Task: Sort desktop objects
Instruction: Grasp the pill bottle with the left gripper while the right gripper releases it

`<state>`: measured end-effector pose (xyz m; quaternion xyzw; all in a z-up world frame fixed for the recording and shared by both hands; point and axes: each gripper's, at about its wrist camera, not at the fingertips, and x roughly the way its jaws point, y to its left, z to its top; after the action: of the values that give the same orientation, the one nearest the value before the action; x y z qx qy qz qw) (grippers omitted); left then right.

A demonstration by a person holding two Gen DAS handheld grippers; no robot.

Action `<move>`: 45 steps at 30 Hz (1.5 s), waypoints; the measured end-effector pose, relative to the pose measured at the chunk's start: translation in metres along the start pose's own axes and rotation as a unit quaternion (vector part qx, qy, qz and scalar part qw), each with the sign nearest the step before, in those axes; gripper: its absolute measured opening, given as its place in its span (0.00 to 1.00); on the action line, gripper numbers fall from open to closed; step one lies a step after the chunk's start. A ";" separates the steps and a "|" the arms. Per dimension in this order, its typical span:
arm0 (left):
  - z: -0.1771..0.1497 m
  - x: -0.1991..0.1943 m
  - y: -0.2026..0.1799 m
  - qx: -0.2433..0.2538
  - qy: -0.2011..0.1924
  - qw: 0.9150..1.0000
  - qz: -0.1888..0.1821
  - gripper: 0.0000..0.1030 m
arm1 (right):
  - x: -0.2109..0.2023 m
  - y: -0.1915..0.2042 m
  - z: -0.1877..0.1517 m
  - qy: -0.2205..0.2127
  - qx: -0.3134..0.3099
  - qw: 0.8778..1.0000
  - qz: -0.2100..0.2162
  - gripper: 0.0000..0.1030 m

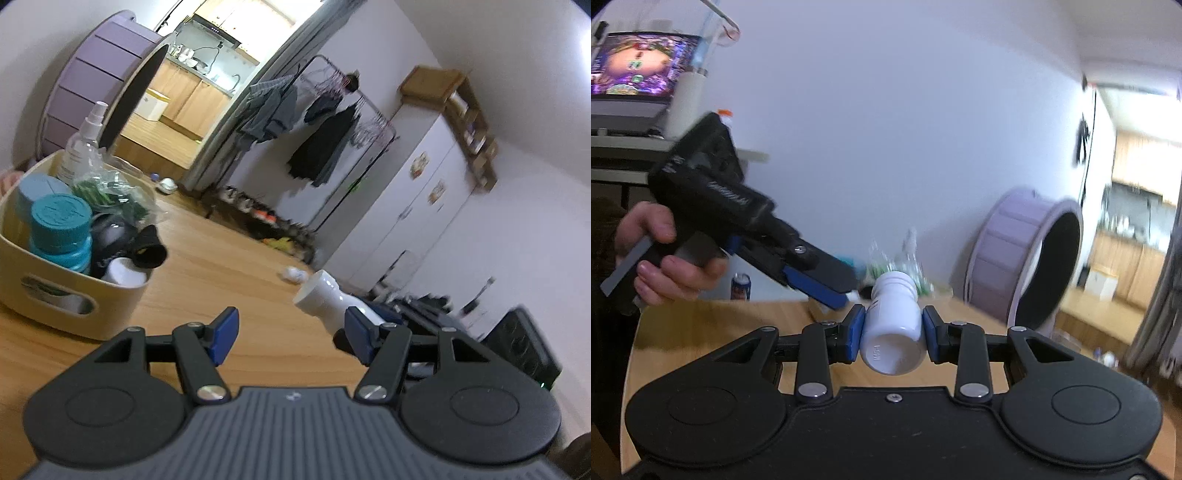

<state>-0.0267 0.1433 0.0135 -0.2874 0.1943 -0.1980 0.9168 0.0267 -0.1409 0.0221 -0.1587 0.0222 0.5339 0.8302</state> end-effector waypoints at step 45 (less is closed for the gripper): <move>0.062 -0.027 -0.013 0.149 -0.178 0.946 0.226 0.30 | 0.005 -0.013 -0.012 0.008 0.090 0.996 -0.009 0.97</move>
<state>-0.0241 0.1741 0.0751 -0.1270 0.0562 0.0421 0.9894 0.0424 -0.1446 0.0129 -0.0878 0.0754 0.5208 0.8458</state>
